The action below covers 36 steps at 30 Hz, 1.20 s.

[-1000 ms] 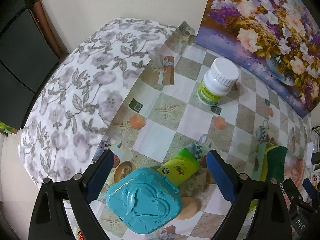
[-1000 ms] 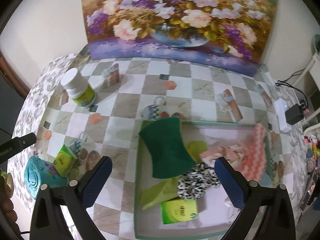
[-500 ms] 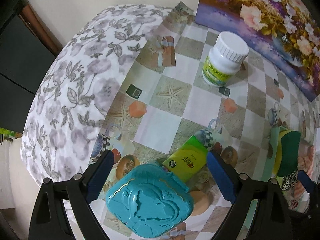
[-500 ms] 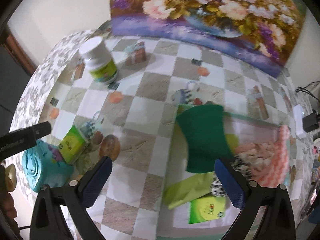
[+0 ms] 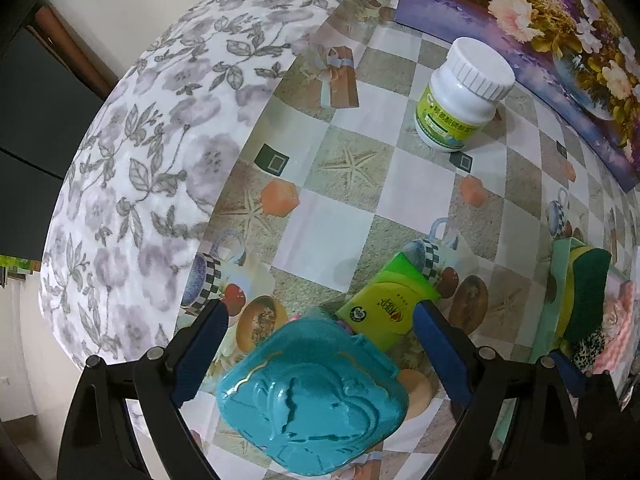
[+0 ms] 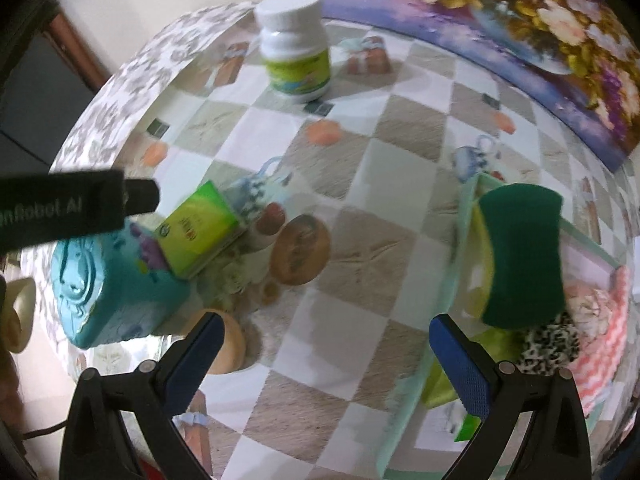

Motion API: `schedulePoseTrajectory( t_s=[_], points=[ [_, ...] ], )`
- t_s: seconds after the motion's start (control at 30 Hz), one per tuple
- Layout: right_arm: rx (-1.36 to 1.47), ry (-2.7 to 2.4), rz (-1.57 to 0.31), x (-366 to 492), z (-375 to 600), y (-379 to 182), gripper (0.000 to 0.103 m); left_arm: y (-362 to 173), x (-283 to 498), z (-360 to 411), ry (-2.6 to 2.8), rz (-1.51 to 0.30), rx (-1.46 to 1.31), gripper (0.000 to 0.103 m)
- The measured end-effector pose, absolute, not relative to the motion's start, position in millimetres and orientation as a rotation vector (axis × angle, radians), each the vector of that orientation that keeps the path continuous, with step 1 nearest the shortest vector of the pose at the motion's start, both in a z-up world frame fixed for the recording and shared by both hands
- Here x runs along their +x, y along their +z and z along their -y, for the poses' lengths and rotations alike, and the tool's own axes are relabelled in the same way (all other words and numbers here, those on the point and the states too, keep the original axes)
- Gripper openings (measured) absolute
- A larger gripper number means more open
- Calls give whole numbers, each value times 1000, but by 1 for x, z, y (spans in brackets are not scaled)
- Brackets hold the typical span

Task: Organize soft objects
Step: 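Grasp the beige round puff with the right tool while the left tool approaches the green tissue pack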

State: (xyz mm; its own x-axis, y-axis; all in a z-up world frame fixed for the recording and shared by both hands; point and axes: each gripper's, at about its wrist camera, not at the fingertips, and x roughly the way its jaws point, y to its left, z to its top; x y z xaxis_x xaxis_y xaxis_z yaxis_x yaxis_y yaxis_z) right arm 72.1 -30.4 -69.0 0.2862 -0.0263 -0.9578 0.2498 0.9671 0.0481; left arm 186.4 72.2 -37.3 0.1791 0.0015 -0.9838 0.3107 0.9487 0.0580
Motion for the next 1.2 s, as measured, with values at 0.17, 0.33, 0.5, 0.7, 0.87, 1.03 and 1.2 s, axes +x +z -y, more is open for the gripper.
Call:
schedulePoseTrajectory(
  t_s=[0.17,0.33,0.5,0.7,0.87,1.03,1.2],
  points=[
    [210,-146,-1286,70,19,-76,103,-37,189,-79,-211,-1398,246,94],
    [188,-109,-1298,67,2,-82,103,-34,191,-86,-197,-1399,243,94],
    [175,-77,-1318,65,-15,-91,103,-35,194,-91,-199,-1417,211,94],
    [126,-59,-1350,65,-35,-105,100,-35,193,-92,-210,-1421,203,94],
    [111,-48,-1355,65,-48,-110,89,-37,195,-93,-214,-1424,200,94],
    [123,-59,-1330,68,-48,-109,74,-37,195,-94,-212,-1422,202,94],
    [151,-59,-1305,67,-45,-104,57,-38,195,-91,-204,-1417,220,94]
  ],
)
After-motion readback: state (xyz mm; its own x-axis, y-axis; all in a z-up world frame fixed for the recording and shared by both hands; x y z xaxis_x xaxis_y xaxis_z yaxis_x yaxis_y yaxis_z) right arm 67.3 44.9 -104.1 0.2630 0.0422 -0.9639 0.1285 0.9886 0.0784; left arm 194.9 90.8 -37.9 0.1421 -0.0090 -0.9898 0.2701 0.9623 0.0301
